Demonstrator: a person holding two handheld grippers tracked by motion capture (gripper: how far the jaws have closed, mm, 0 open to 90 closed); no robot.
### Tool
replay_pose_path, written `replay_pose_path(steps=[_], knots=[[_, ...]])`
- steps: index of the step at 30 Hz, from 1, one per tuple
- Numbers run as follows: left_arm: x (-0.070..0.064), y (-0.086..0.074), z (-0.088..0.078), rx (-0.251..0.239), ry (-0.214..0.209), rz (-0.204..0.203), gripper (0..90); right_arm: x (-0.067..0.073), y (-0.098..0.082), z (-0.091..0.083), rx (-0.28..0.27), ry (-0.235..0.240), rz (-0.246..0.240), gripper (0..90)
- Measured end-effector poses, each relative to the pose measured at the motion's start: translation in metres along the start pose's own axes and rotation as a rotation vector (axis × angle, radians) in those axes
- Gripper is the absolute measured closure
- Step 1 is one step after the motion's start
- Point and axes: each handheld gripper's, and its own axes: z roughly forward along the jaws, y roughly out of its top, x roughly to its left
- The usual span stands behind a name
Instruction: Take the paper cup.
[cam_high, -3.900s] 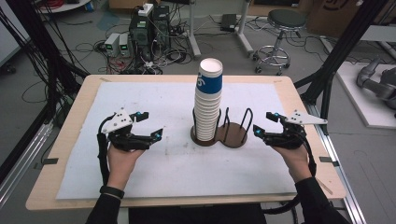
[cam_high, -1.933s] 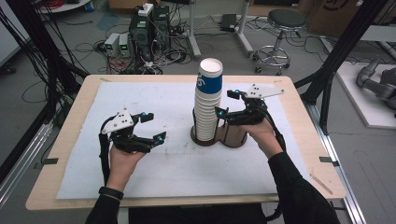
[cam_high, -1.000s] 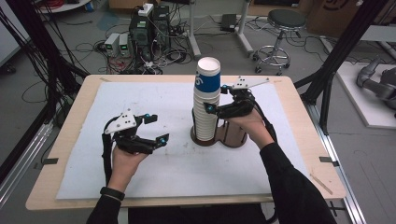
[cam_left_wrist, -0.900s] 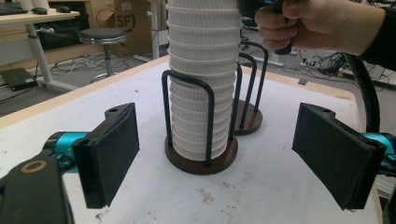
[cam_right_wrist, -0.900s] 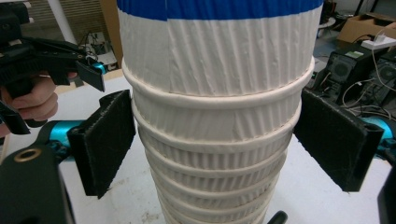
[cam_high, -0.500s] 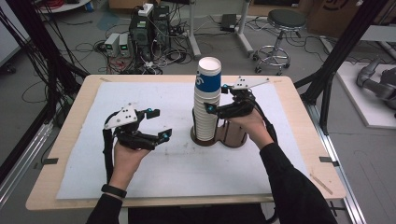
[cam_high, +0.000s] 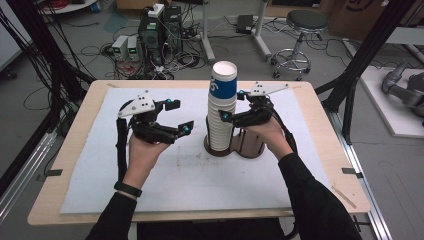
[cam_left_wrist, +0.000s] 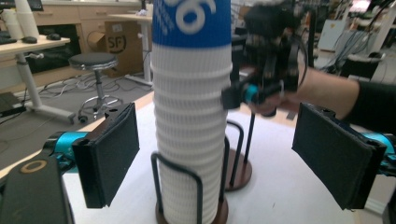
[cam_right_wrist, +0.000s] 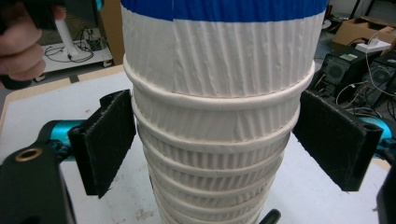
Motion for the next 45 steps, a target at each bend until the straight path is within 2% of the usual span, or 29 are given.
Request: replay_pose_path(steps=[7, 17, 20, 25, 29, 32, 38, 40, 42, 45], knots=[[0.005, 0.026, 0.015, -0.022, -0.011, 0.007, 14.5, 0.0, 0.0, 0.0, 0.0, -0.004, -0.001, 14.0], [0.015, 0.063, 0.043, -0.014, -0.03, 0.007, 14.4, 0.0, 0.0, -0.001, 0.0, -0.005, -0.006, 14.0], [0.019, 0.069, 0.05, -0.041, -0.047, -0.017, 14.4, 0.001, 0.0, -0.001, 0.001, -0.004, -0.008, 14.0], [0.022, 0.078, 0.063, -0.042, -0.065, -0.022, 14.5, 0.001, 0.0, -0.001, 0.001, -0.005, -0.008, 14.0], [0.024, 0.084, 0.074, -0.029, -0.08, -0.021, 14.5, 0.001, 0.0, -0.002, 0.002, -0.008, -0.009, 14.1], [0.025, 0.087, 0.082, -0.017, -0.076, -0.012, 14.8, 0.001, 0.0, -0.002, 0.002, -0.006, -0.009, 14.1], [0.029, 0.091, 0.093, -0.016, -0.1, -0.045, 15.7, 0.001, 0.0, -0.002, 0.001, -0.008, -0.012, 14.1], [0.03, 0.092, 0.097, -0.003, -0.112, -0.052, 16.3, 0.001, 0.0, -0.002, 0.0, -0.01, -0.011, 14.2], [0.03, 0.093, 0.099, 0.0, -0.115, -0.049, 18.6, 0.001, 0.0, -0.002, 0.0, -0.009, -0.012, 14.2], [0.031, 0.092, 0.1, 0.004, -0.128, -0.045, 26.9, 0.001, 0.0, -0.002, 0.001, -0.009, -0.014, 14.2]])
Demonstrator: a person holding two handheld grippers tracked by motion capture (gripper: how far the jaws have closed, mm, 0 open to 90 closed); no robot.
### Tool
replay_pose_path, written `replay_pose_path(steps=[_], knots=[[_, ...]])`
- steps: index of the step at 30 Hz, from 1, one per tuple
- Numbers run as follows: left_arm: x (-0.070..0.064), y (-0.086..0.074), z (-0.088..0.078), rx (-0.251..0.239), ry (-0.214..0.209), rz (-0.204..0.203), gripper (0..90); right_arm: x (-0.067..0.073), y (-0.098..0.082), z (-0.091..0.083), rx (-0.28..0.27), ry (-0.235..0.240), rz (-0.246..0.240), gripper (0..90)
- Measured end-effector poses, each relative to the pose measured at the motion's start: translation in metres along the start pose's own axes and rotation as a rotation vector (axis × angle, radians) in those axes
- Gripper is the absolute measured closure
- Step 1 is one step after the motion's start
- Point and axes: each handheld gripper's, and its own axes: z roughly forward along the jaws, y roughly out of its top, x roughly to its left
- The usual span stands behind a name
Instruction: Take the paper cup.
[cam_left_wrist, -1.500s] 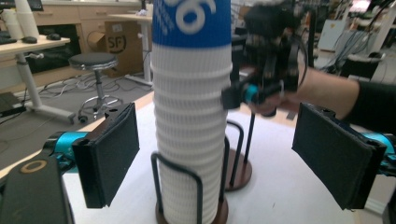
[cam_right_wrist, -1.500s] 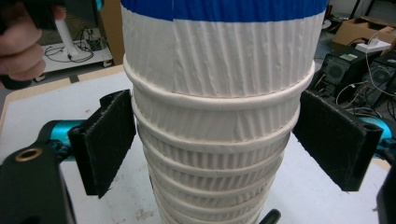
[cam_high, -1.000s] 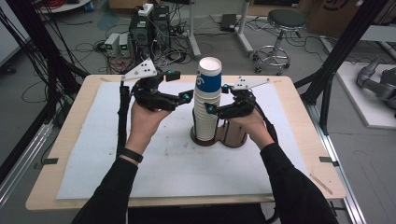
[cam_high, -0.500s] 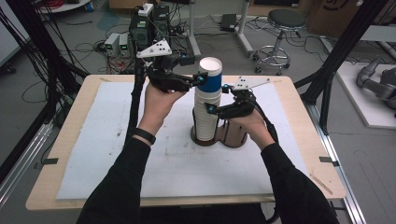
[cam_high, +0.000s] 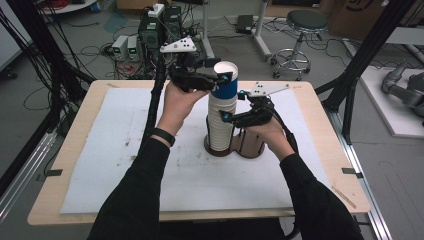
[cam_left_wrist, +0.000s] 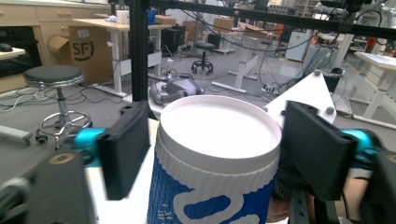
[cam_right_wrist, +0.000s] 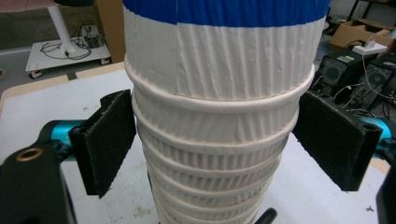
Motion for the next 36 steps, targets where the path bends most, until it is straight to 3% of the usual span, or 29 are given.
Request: replay_pose_path(steps=[14, 30, 36], knots=[[-0.001, 0.003, -0.002, -0.003, 0.011, 0.017, 30.3, 0.0, 0.0, 0.0, -0.001, -0.004, -0.004, 14.5], [-0.011, 0.04, -0.008, -0.034, 0.033, 0.063, 30.4, 0.001, 0.001, -0.002, 0.007, -0.004, -0.007, 14.5], [-0.015, 0.053, -0.012, -0.071, 0.04, 0.076, 30.4, 0.001, 0.0, -0.002, 0.009, -0.005, -0.009, 14.5]])
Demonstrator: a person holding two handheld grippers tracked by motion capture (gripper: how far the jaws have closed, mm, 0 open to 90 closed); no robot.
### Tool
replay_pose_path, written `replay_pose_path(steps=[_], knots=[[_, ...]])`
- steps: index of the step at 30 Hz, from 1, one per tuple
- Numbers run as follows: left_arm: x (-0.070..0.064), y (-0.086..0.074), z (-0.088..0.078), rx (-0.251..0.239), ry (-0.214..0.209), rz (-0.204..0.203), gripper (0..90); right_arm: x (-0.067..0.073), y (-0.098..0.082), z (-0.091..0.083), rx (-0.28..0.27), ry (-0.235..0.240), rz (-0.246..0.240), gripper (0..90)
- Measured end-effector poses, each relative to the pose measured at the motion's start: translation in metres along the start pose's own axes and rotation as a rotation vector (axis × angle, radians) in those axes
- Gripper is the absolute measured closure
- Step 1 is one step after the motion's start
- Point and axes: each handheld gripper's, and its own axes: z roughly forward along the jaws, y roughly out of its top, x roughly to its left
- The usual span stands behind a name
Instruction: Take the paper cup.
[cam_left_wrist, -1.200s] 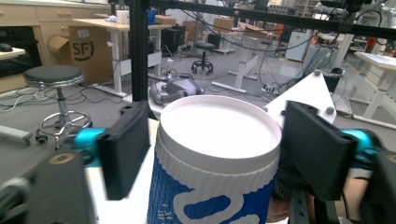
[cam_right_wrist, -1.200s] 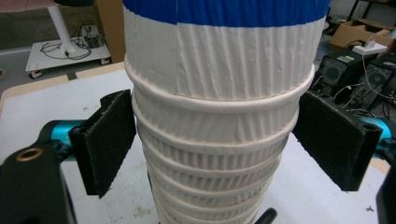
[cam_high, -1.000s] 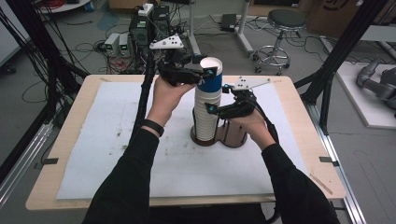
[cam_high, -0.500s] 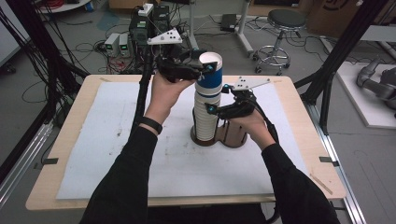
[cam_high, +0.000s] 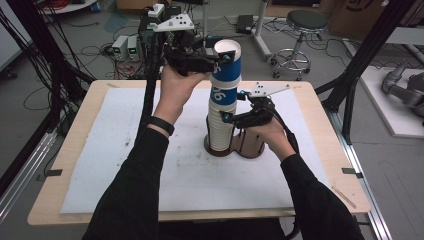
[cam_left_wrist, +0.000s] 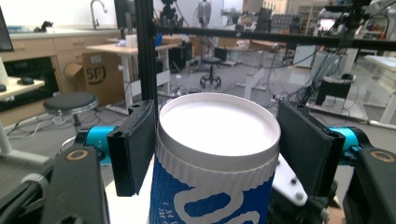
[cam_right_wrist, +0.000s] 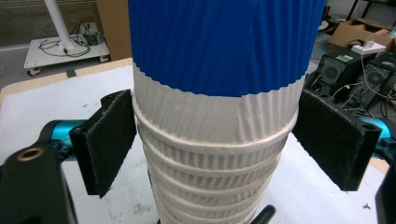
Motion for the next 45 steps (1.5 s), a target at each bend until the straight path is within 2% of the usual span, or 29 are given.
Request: replay_pose_path(steps=[5, 15, 25, 29, 31, 34, 41, 45], knots=[[-0.005, 0.009, -0.003, -0.03, 0.023, 0.018, 30.4, 0.0, 0.0, 0.0, 0.0, 0.001, -0.002, 14.5], [-0.013, 0.026, -0.021, -0.07, 0.025, 0.051, 30.4, 0.0, 0.0, -0.001, 0.001, 0.001, -0.005, 14.5], [-0.03, 0.026, -0.045, -0.041, -0.006, 0.096, 30.4, 0.0, 0.0, 0.0, 0.002, -0.002, -0.002, 14.5], [-0.04, 0.022, -0.054, -0.032, -0.025, 0.105, 30.4, 0.0, 0.0, 0.0, 0.002, -0.003, -0.002, 14.5], [-0.044, 0.017, -0.057, -0.03, -0.055, 0.089, 30.4, 0.001, 0.0, 0.0, 0.003, -0.004, -0.003, 14.5], [-0.051, 0.01, -0.062, -0.032, -0.074, 0.091, 30.4, 0.0, 0.0, 0.0, 0.003, -0.004, -0.003, 14.5], [-0.062, -0.011, -0.067, -0.003, -0.091, 0.091, 30.4, 0.001, 0.0, 0.0, 0.004, -0.004, 0.001, 14.5], [-0.066, -0.027, -0.07, 0.019, -0.087, 0.091, 30.4, 0.001, 0.0, 0.0, 0.006, -0.007, 0.002, 14.5]])
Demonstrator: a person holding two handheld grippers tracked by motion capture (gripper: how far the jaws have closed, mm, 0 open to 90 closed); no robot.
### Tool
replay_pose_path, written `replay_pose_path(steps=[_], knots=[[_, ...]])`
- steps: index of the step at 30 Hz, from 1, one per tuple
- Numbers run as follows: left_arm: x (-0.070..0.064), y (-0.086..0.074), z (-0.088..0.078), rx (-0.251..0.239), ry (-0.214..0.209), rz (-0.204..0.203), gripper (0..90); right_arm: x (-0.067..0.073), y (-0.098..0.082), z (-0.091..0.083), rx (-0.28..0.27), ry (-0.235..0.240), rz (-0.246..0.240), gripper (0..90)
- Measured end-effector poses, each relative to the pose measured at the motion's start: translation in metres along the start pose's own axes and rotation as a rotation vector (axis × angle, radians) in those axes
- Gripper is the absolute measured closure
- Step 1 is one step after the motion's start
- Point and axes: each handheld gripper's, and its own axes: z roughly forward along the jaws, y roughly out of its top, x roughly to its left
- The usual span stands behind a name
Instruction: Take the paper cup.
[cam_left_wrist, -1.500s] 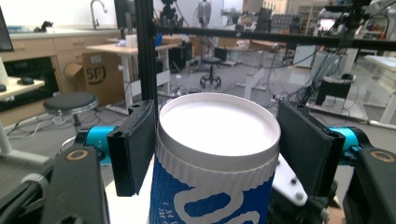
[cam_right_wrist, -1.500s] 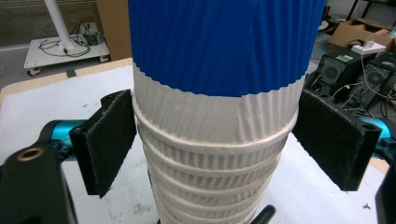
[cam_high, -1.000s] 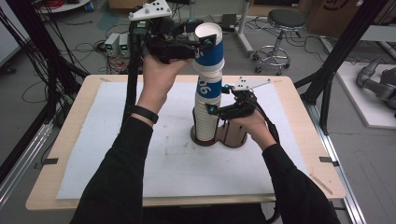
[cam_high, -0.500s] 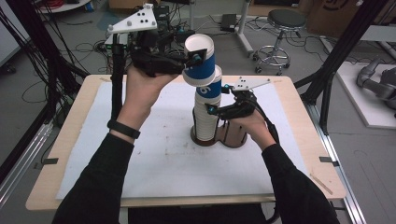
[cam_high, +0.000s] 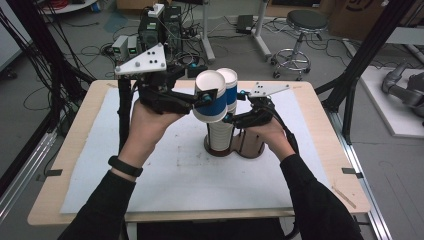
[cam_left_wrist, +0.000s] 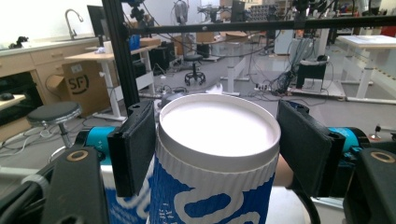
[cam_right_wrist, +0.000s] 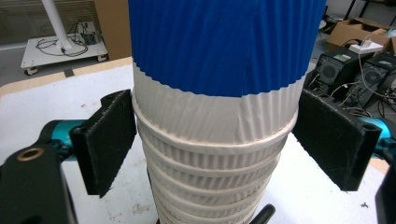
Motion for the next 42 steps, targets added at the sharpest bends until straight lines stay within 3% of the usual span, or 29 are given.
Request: replay_pose_path(steps=[8, 16, 24, 29, 34, 42], knots=[[-0.006, -0.032, -0.005, 0.015, 0.011, -0.031, 30.4, 0.0, 0.0, 0.0, 0.0, -0.003, -0.001, 14.5], [-0.01, -0.068, -0.009, 0.021, 0.016, -0.092, 30.4, 0.001, 0.0, 0.001, 0.001, -0.004, -0.006, 14.5], [-0.016, -0.093, -0.012, 0.056, 0.029, -0.1, 30.4, 0.001, 0.0, 0.0, 0.001, -0.006, -0.009, 14.5], [-0.018, -0.111, -0.018, 0.036, 0.04, -0.126, 30.4, 0.001, 0.0, 0.0, 0.003, -0.007, -0.009, 14.5], [-0.02, -0.125, -0.022, 0.018, 0.025, -0.14, 30.4, 0.001, 0.0, 0.0, 0.002, -0.009, -0.008, 14.5], [-0.022, -0.145, -0.025, 0.03, 0.035, -0.157, 30.4, 0.001, 0.0, 0.0, 0.004, -0.011, -0.011, 14.6]])
